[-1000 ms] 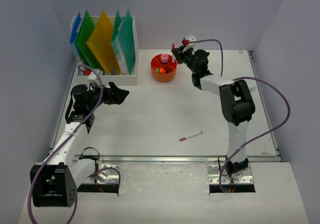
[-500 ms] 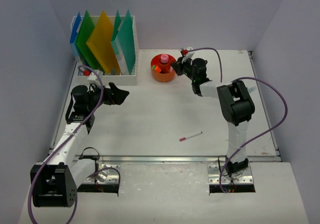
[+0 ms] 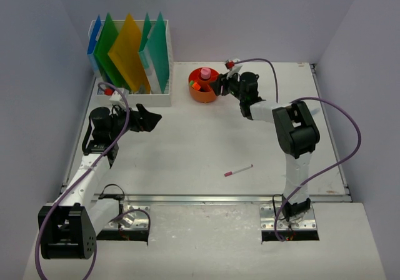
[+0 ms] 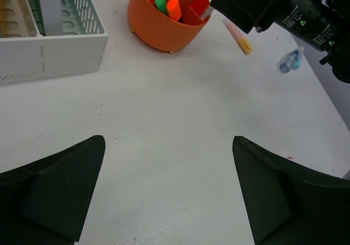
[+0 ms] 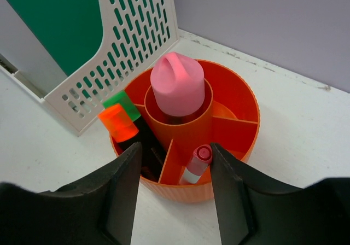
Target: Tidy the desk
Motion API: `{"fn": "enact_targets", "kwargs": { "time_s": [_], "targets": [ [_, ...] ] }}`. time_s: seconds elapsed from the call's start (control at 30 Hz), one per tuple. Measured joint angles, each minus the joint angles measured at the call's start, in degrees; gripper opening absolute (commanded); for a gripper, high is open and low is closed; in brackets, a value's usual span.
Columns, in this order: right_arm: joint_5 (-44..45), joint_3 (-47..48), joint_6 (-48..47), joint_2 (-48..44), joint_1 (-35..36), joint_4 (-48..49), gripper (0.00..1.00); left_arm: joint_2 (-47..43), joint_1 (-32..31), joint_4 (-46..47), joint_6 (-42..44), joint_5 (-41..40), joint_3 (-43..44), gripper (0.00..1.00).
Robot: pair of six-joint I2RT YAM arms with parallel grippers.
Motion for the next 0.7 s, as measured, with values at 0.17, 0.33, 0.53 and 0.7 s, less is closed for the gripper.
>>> {"fn": "enact_targets", "kwargs": {
  "time_s": [0.17,0.33,0.53,0.7],
  "targets": [
    [-1.1,-0.1,-1.8,-2.0,-0.1,-2.2,0.61,0.0,0.0,0.0,0.0,0.0,0.0,1.00],
    [-8.2,-1.7,-11.5,-11.2,-2.7,-11.6,0.59,-0.9,0.0,-0.6,1.8,0.3,0.0,1.00],
    [-22.2,6.4,-39.3,-22.7,-7.1,-48.9,0.53,-1.3,0.0,-2.9,5.8,2.5,0.0,1.00],
    [-19.8,2.5,-63.9,-29.5,0.1,-75.7,0.55,-1.4,0.0,-4.2,7.7,3.7,0.0,1.00]
  ]
}}
